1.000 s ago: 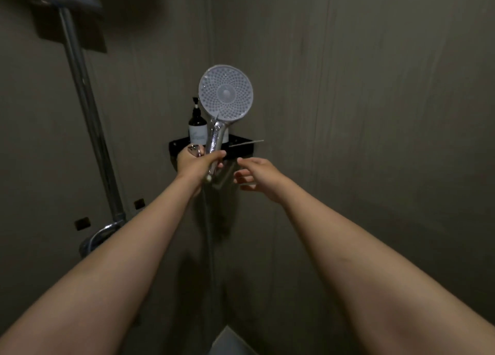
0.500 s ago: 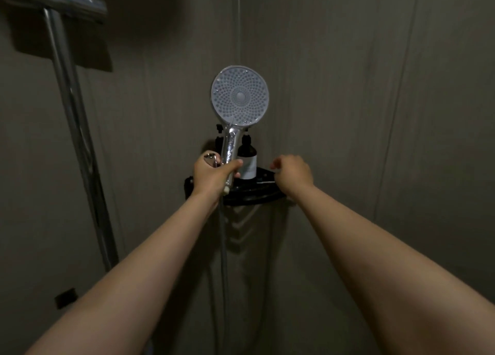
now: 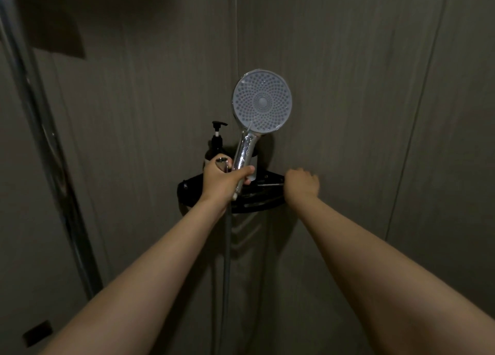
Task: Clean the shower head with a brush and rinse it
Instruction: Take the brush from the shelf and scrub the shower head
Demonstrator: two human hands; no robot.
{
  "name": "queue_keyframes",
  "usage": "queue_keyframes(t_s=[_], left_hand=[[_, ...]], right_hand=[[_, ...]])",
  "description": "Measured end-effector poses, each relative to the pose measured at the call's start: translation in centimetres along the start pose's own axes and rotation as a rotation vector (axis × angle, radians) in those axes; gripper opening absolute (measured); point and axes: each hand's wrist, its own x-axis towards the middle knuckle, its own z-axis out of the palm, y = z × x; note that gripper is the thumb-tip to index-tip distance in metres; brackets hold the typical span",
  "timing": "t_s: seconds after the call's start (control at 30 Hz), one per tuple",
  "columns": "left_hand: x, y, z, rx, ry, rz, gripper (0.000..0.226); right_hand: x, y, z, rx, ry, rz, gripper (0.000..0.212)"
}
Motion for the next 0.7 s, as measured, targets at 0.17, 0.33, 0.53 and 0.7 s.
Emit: queue_keyframes(t_s=[0.17,0.33,0.53,0.7], left_hand=[[-0.6,0.0,0.1,-0.032,0.023,-0.018,0.035],[-1.9,1.5,0.2,-0.093,0.064,-0.054,0.042],[-6.5,3.8,1.1,-0.165,0.083,-0.059,0.041],[-12.0,4.7,1.6,-0.145,0.122,-0.087,0.037]], right_hand=[[-1.0,0.2,-0.6,0.208,0.087,0.031,0.032],[-2.9,1.6,-2.2,0.354,0.13,0.043,0.029],[-7.1,4.2,-4.3,0.437,0.158,0.048,0.028],[-11.7,7.0,-4.5,0.542,0.162,0.055,0.03]])
